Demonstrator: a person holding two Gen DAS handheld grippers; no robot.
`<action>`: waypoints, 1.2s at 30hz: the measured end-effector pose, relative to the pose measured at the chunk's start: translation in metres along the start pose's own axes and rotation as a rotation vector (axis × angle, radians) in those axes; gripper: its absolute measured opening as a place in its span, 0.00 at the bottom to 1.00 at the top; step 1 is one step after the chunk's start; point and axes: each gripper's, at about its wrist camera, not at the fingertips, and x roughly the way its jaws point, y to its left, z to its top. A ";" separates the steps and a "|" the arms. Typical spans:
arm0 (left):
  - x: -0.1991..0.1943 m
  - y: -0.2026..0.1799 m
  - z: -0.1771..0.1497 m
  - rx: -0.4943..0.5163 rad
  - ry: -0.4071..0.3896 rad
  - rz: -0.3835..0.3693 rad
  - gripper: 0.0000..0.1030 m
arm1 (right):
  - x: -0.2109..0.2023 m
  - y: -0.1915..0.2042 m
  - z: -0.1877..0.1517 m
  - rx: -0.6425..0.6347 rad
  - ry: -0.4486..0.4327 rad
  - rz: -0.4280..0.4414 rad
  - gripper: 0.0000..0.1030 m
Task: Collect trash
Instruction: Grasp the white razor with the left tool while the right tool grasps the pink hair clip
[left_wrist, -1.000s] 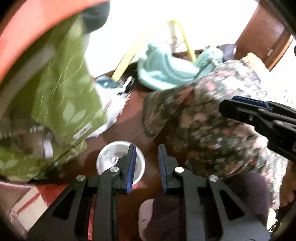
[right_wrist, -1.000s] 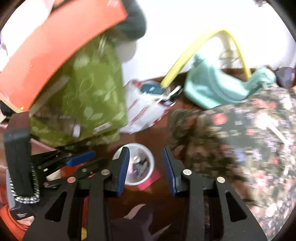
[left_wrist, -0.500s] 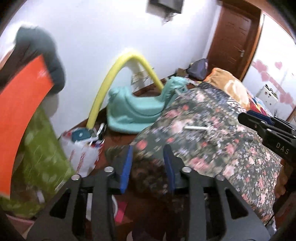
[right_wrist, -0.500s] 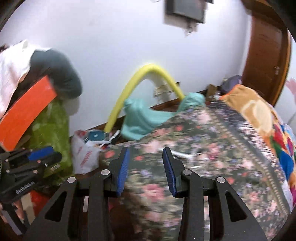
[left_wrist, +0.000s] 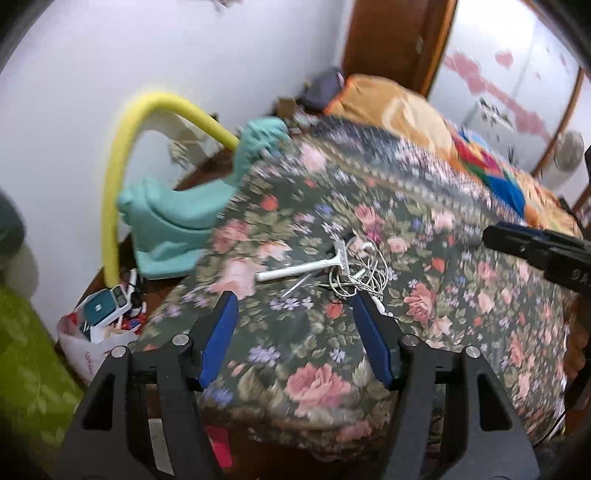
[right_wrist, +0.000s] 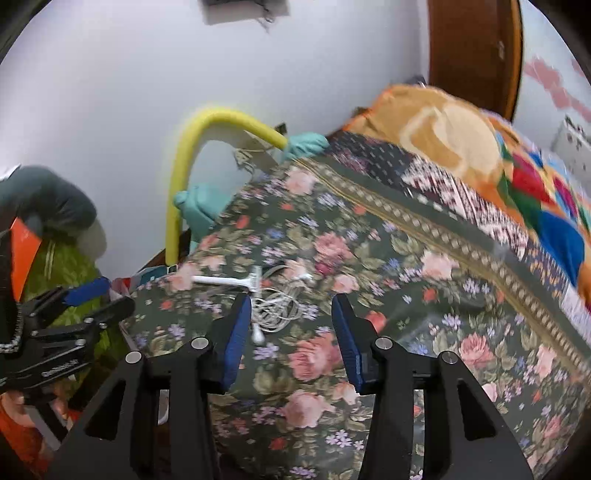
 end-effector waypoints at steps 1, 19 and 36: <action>0.011 -0.003 0.003 0.016 0.015 -0.006 0.62 | 0.008 -0.008 0.001 0.022 0.014 0.006 0.41; 0.118 -0.007 0.020 0.195 0.133 -0.079 0.62 | 0.163 -0.058 0.024 0.205 0.164 0.024 0.41; 0.104 -0.001 0.022 0.169 0.115 -0.148 0.08 | 0.135 -0.041 0.012 0.074 0.110 -0.017 0.23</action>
